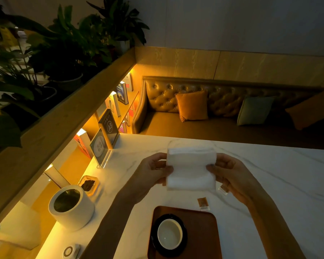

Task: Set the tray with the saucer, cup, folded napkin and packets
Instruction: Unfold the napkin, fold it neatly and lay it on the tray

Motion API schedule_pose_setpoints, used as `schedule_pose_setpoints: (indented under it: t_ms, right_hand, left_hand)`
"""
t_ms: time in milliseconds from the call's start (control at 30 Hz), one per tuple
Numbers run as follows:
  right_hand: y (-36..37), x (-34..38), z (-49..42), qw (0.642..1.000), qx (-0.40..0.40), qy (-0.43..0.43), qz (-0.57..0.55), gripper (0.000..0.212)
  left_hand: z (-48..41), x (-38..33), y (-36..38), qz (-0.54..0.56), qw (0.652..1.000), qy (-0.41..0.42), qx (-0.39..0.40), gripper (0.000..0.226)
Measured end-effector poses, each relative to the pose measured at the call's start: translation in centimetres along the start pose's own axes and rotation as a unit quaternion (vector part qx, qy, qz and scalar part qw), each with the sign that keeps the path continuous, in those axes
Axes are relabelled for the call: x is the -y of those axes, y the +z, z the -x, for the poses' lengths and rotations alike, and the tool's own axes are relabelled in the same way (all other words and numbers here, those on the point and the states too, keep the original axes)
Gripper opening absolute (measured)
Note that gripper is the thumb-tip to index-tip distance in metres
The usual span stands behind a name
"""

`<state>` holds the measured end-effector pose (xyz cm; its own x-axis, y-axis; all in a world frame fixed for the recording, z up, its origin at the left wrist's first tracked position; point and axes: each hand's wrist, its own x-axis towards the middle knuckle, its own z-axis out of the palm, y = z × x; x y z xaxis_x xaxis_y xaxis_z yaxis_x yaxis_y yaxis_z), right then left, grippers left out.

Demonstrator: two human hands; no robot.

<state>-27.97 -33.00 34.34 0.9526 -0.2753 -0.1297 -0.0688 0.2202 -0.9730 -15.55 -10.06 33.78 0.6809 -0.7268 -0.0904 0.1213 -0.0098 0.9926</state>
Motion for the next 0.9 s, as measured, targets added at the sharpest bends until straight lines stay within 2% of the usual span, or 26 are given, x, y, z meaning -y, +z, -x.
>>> schedule_pose_setpoints:
  t_ms: [33,67,167,267,333,467,633,733,833,900]
  right_hand:
    - [0.2,0.3,0.2,0.999,-0.012,-0.020,0.024,0.022]
    - [0.2,0.6,0.2,0.998,-0.019,-0.036,0.044,0.026]
    - [0.5,1.5,0.8,0.993,-0.026,-0.076,0.084,0.044]
    - [0.8,2.1,1.3,0.983,-0.034,-0.122,0.131,0.049]
    - [0.9,2.3,1.4,0.980,-0.032,-0.140,0.136,0.048]
    - [1.2,2.7,1.7,0.974,-0.012,-0.176,0.141,0.051]
    - [1.6,3.0,1.8,0.948,0.015,-0.261,0.179,0.060]
    - [1.6,2.9,1.7,0.930,0.039,-0.301,0.208,0.040]
    - [1.4,2.6,1.6,0.923,0.048,-0.304,0.229,0.039]
    - [1.1,2.4,1.7,0.936,0.037,-0.275,0.215,0.044]
  left_hand:
    - [0.0,-0.1,0.2,-0.020,0.999,0.028,-0.010,0.027]
    - [0.0,-0.4,0.5,-0.033,0.998,0.057,-0.014,0.029]
    - [0.3,-1.3,0.7,-0.057,0.990,0.125,-0.007,0.052]
    - [0.6,-1.6,0.5,-0.080,0.979,0.187,0.008,0.059]
    - [0.7,-1.7,0.4,-0.101,0.966,0.239,0.020,0.053]
    - [0.7,-1.9,0.5,-0.136,0.937,0.321,0.029,0.023]
    - [0.6,-2.0,0.6,-0.156,0.927,0.340,0.011,0.020]
    - [0.5,-1.9,0.8,-0.143,0.932,0.332,0.001,0.030]
    - [0.7,-1.8,1.0,-0.113,0.950,0.292,-0.014,0.032]
    - [0.7,-1.7,1.0,-0.064,0.968,0.240,-0.029,0.037]
